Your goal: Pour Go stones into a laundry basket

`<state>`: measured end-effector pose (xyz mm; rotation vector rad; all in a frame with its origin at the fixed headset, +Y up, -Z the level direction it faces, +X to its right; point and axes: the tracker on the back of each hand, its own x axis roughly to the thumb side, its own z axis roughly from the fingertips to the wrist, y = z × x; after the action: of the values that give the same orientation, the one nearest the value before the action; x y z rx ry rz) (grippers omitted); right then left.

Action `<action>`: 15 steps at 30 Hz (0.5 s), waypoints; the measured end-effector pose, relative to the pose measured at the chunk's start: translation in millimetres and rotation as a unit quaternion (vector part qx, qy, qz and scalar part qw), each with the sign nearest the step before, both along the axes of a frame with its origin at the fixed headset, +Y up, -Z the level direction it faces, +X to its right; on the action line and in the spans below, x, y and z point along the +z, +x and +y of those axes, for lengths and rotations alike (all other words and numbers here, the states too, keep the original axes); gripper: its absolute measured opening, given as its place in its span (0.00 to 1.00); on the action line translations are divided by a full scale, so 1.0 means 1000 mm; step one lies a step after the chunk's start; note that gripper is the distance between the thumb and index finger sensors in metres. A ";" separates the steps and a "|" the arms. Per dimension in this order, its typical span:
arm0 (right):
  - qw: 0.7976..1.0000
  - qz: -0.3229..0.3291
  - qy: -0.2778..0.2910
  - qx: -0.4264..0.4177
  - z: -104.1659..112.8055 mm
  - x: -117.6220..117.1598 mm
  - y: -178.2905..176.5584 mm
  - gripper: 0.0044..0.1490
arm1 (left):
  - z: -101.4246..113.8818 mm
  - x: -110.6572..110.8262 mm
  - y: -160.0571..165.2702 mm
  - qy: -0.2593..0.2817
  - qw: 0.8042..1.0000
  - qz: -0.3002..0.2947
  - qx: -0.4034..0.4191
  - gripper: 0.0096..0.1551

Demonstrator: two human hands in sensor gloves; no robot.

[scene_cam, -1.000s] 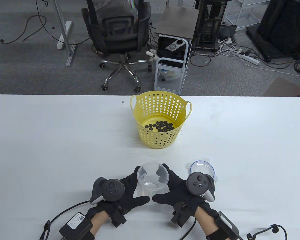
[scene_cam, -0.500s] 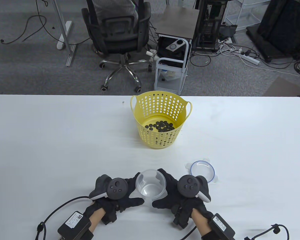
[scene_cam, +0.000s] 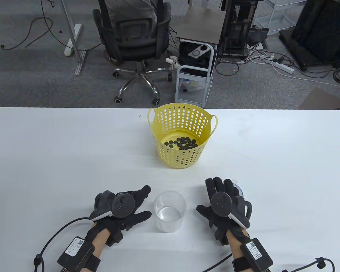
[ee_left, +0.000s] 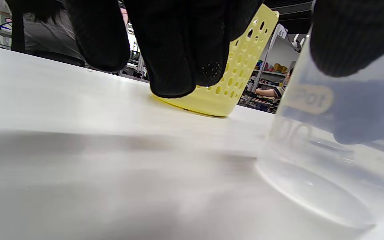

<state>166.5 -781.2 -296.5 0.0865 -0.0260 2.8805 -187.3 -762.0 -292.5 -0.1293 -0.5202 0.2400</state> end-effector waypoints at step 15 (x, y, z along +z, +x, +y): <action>0.987 -0.083 -0.134 0.036 -0.022 -0.016 0.015 0.56 | -0.002 -0.003 -0.008 0.002 1.000 0.028 -0.002 0.55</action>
<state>181.7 -803.4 -312.7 -0.2069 0.3394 2.9240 -195.7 -764.0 -295.1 -0.1188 -0.4644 0.2377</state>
